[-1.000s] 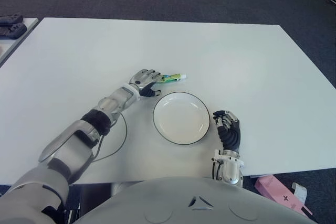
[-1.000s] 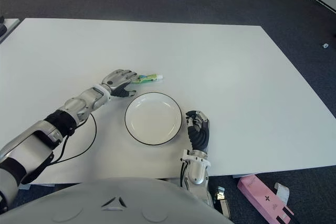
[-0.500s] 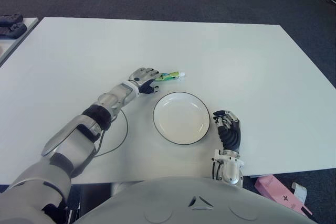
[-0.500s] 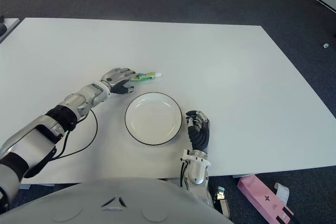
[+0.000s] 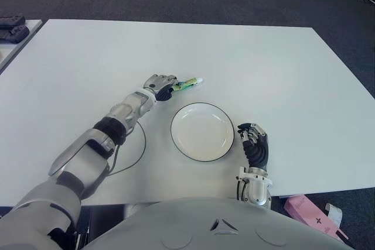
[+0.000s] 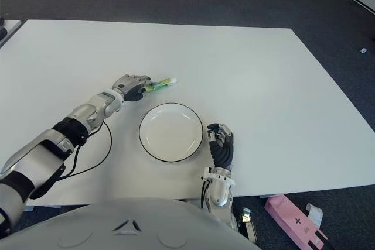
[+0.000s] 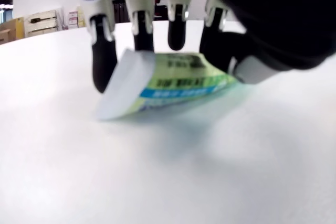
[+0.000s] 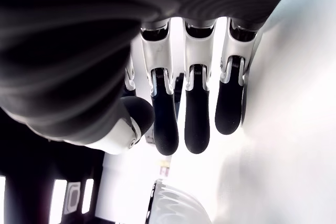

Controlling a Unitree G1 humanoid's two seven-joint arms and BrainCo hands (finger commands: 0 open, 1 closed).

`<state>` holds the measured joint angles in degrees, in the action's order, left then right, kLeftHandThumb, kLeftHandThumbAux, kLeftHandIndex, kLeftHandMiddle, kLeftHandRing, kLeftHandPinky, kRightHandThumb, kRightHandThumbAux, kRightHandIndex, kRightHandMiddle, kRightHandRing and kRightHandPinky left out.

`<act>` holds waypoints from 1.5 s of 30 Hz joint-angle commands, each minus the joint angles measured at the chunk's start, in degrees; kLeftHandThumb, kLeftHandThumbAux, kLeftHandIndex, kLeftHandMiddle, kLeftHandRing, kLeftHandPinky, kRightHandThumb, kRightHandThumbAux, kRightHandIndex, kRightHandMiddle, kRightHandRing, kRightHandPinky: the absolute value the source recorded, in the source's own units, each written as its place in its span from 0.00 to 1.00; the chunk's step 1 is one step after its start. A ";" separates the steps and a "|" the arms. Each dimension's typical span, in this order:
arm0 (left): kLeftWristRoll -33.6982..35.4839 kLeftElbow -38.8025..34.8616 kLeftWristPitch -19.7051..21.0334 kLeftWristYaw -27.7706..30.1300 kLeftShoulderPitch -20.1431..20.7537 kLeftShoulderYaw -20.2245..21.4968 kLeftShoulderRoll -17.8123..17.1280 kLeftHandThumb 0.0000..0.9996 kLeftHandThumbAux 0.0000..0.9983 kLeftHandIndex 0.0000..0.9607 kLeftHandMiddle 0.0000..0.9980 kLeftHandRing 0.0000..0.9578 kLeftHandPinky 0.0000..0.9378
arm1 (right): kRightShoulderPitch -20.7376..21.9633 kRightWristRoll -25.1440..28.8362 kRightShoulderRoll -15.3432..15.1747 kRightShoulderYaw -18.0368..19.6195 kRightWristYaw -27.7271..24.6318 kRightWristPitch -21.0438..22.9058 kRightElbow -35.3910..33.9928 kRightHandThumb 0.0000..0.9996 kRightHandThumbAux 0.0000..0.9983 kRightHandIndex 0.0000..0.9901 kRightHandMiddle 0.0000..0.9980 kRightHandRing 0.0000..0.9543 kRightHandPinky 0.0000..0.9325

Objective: Put the toothpaste on the table into the plate.

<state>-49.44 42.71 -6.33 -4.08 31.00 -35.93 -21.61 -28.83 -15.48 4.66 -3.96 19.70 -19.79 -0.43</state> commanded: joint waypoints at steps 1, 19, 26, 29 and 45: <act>0.44 0.09 1.43 1.83 -2.57 -0.06 -0.03 0.83 0.65 0.43 0.57 0.73 0.79 | -0.22 0.43 0.32 -0.02 -0.29 0.71 0.84 0.70 0.73 0.43 0.47 0.48 0.47; 0.77 0.80 -0.03 -3.32 -3.39 0.41 0.11 0.85 0.67 0.42 0.57 0.89 0.94 | -0.17 0.59 0.10 0.22 -0.62 0.90 0.81 0.70 0.73 0.43 0.46 0.47 0.46; 1.17 2.15 -1.24 -5.45 -3.42 0.70 0.16 0.85 0.67 0.42 0.56 0.90 0.94 | -0.03 0.59 0.17 0.28 -0.37 0.18 1.28 0.70 0.73 0.43 0.47 0.48 0.47; 1.20 2.77 -1.46 -6.11 -3.27 0.71 0.33 0.85 0.67 0.42 0.57 0.90 0.94 | 0.04 0.61 0.14 0.39 -0.37 0.34 1.34 0.70 0.73 0.43 0.47 0.48 0.47; 2.32 -1.45 -0.56 -5.03 -4.36 2.43 -1.15 0.85 0.66 0.43 0.58 0.87 0.87 | 0.31 0.54 0.17 0.43 -0.41 0.72 1.42 0.70 0.73 0.43 0.47 0.48 0.47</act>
<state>-47.72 43.07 -7.96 -11.54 28.60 -34.09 -21.81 -28.49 -15.37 4.59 -3.65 19.54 -19.98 -0.10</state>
